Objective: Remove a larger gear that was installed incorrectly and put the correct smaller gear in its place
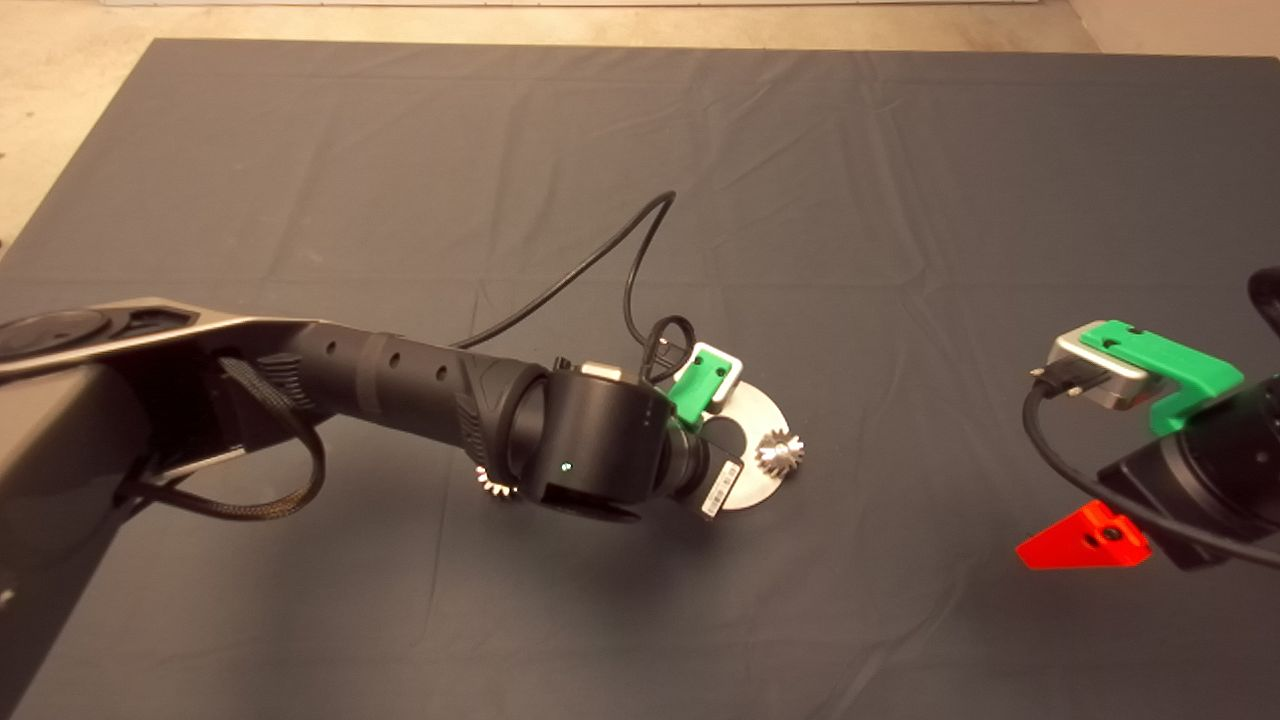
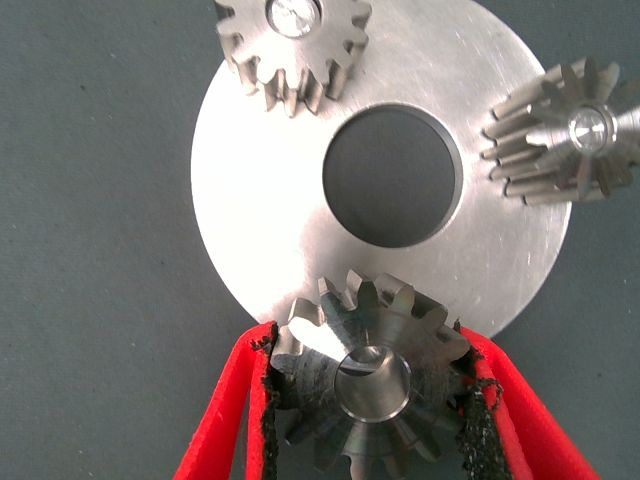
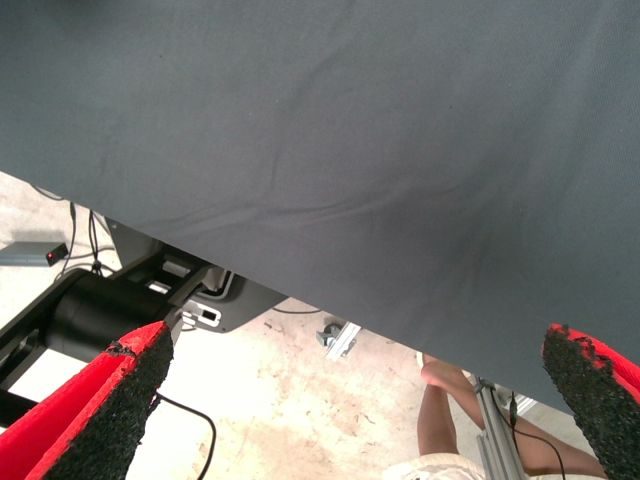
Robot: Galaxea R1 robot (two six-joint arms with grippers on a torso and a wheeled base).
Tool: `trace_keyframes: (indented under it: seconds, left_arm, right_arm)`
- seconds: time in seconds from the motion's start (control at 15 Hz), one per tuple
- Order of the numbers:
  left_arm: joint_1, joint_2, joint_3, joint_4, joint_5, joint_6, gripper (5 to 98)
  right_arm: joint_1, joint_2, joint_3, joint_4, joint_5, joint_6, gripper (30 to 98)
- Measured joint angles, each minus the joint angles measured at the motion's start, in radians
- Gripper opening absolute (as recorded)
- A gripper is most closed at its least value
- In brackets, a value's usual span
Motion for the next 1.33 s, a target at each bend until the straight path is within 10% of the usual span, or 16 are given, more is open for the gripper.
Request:
trace_keyframes:
  seconds: [1.33]
  left_arm:
    - [0.020,0.000,-0.012,0.023,0.000,0.006,33.7]
  right_arm:
    - [-0.006,0.000,0.000,0.000,0.000,0.000,97.9]
